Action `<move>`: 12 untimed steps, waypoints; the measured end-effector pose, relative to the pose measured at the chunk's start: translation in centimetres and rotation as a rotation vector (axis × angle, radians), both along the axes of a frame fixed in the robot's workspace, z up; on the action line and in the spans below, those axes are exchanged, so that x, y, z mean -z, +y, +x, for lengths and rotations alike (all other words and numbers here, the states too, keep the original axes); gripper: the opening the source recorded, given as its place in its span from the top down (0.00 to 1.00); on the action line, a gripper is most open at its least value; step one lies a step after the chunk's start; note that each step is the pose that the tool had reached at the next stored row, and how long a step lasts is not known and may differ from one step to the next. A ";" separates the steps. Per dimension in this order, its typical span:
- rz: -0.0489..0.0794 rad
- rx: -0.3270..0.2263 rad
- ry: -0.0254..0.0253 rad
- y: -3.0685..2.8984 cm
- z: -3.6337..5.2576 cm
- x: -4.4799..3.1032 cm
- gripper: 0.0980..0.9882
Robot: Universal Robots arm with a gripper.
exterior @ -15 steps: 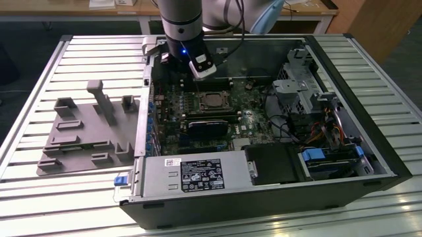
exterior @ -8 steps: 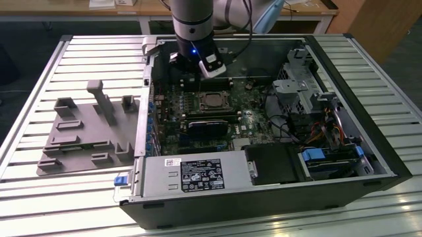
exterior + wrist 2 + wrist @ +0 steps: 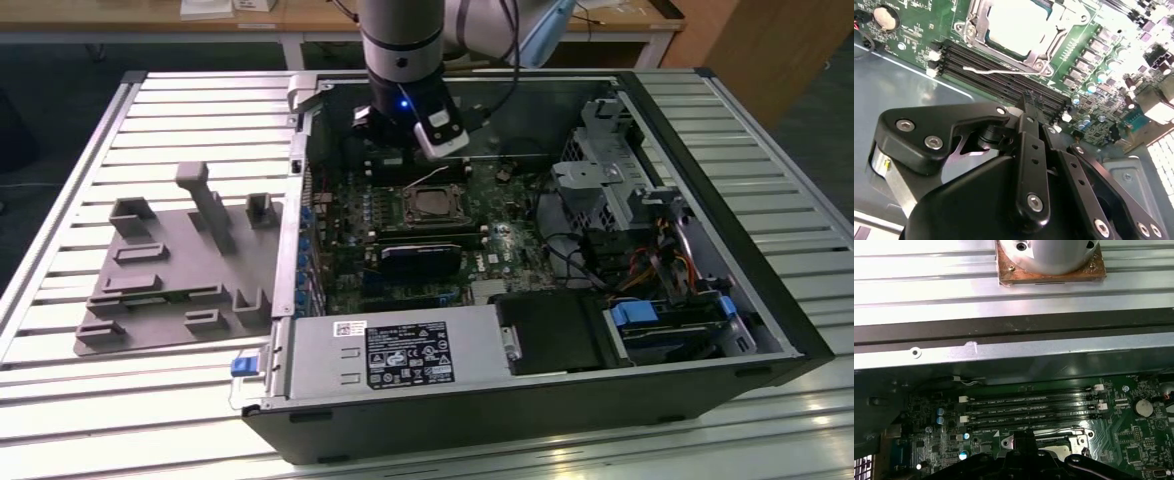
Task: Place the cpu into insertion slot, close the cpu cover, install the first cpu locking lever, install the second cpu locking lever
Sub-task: 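Install the first cpu locking lever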
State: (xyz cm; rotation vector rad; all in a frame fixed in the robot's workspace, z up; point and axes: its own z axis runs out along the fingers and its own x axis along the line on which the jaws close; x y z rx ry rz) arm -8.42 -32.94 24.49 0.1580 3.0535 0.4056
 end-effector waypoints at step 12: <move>0.000 0.000 -0.0026 0.00 0.09 0.23 1.00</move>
